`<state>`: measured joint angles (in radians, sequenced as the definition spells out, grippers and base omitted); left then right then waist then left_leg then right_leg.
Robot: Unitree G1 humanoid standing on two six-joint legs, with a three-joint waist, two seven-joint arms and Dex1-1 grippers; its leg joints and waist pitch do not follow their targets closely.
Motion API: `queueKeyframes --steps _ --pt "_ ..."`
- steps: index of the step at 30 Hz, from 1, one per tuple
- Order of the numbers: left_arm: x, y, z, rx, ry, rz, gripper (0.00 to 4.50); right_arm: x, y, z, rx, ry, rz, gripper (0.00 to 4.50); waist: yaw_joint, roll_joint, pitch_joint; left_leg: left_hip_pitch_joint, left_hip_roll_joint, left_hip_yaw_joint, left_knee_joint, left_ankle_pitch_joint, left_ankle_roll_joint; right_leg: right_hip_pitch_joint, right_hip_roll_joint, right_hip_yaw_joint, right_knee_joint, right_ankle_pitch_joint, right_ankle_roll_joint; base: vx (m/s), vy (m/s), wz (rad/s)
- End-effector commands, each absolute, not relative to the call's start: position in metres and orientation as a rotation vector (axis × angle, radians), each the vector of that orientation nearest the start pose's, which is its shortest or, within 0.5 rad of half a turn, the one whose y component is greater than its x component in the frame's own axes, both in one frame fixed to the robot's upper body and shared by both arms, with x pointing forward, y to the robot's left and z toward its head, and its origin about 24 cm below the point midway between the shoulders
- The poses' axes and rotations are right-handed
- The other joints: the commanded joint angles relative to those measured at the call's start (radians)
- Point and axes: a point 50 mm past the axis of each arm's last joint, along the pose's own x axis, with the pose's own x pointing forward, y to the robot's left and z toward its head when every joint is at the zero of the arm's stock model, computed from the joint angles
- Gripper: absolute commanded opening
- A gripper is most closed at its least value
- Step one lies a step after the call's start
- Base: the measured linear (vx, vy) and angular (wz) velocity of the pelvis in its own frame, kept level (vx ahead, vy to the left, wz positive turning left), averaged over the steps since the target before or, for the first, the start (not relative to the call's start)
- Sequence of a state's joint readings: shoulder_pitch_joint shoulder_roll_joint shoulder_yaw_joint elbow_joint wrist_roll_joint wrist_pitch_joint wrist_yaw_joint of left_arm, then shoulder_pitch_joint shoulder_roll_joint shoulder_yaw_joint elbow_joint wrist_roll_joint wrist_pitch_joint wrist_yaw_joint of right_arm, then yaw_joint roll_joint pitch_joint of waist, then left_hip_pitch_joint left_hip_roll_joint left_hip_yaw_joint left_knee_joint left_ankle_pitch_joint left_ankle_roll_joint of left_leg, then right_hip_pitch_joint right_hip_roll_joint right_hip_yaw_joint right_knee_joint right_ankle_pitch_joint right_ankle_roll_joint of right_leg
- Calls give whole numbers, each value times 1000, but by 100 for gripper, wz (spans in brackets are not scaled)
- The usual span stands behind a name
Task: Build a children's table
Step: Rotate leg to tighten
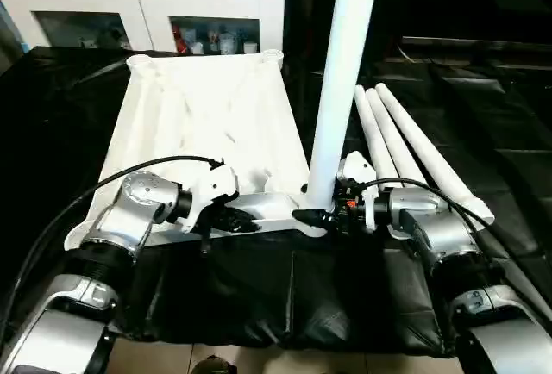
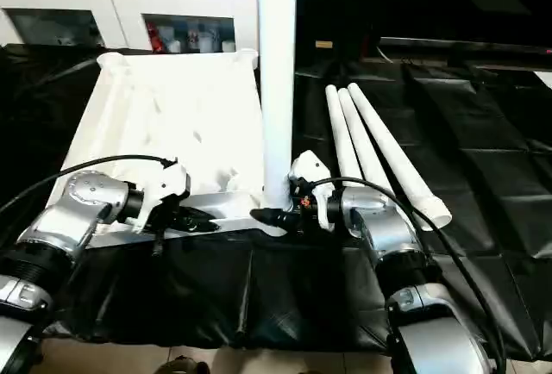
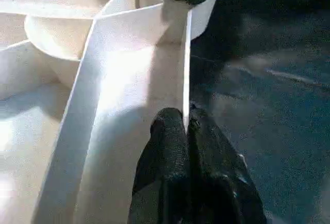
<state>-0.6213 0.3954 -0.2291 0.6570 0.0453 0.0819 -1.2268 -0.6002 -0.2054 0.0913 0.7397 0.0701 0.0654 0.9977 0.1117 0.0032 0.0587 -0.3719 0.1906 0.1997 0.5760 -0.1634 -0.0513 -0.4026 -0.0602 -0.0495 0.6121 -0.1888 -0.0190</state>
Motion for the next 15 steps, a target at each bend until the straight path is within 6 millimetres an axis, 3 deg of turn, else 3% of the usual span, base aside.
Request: queueKeyframes --steps 1,3,4,5,6,7,9,10,11,12,13,14,15 --pt "333 125 68 362 372 -1263 0 331 -95 35 -60 322 1019 273 -5 -6 -63 23 49 -25 -66 -253 -2 39 -93 46 -81 -288 -211 0 0 0" --pt "335 119 70 347 357 -1234 0 336 -92 32 -49 331 903 272 -12 -5 -62 21 46 -28 -68 -264 -11 38 -91 47 -86 -332 -190 0 0 0" --pt "336 113 71 351 347 -1213 0 339 -86 31 -36 330 824 272 -18 8 -61 24 45 -28 -70 -286 -20 34 -89 48 -91 -345 -185 0 0 0" --pt "336 111 71 353 341 -1204 0 340 -83 31 -29 333 786 272 -21 11 -60 24 44 -30 -71 -292 -26 34 -89 48 -90 -346 -184 0 0 0" --pt "336 107 71 347 335 -1186 0 342 -78 31 -25 337 732 272 -21 30 -62 26 42 -33 -69 -305 -32 34 -91 48 -90 -348 -182 0 0 0" --pt "336 104 71 342 330 -1176 0 343 -74 31 -25 334 690 272 -30 28 -60 24 41 -31 -72 -325 -37 36 -85 47 -96 -337 -179 0 0 0" --pt "334 101 71 340 324 -1164 0 345 -69 32 -11 337 638 272 -29 22 -65 21 40 -32 -70 -296 -31 42 -87 48 -86 -292 -189 0 0 0" --pt "332 97 69 337 315 -1146 0 345 -62 32 -20 339 576 272 -32 52 -64 19 41 -33 -70 -298 -36 39 -84 47 -86 -269 -195 0 0 0" --pt "331 97 69 337 314 -1145 0 345 -61 32 -20 340 574 272 -37 43 -65 15 41 -34 -71 -296 -35 43 -83 45 -85 -251 -198 0 0 0" --pt "329 95 68 325 307 -1138 0 344 -54 30 -34 343 560 272 -37 50 -68 17 38 -34 -67 -281 -33 44 -81 45 -79 -211 -207 0 0 0" --pt "329 95 68 325 307 -1138 0 344 -54 30 -34 343 560 272 -40 46 -68 16 36 -31 -66 -278 -27 43 -79 46 -81 -196 -210 0 0 0" --pt "328 94 68 314 303 -1140 0 341 -47 29 -38 346 573 272 -39 52 -70 14 33 -31 -62 -258 -13 47 -81 46 -78 -170 -216 0 0 0" --pt "327 93 68 314 300 -1147 0 338 -43 27 -44 350 582 307 -41 53 -70 10 33 -30 -61 -244 -3 49 -79 45 -78 -157 -218 0 0 0"
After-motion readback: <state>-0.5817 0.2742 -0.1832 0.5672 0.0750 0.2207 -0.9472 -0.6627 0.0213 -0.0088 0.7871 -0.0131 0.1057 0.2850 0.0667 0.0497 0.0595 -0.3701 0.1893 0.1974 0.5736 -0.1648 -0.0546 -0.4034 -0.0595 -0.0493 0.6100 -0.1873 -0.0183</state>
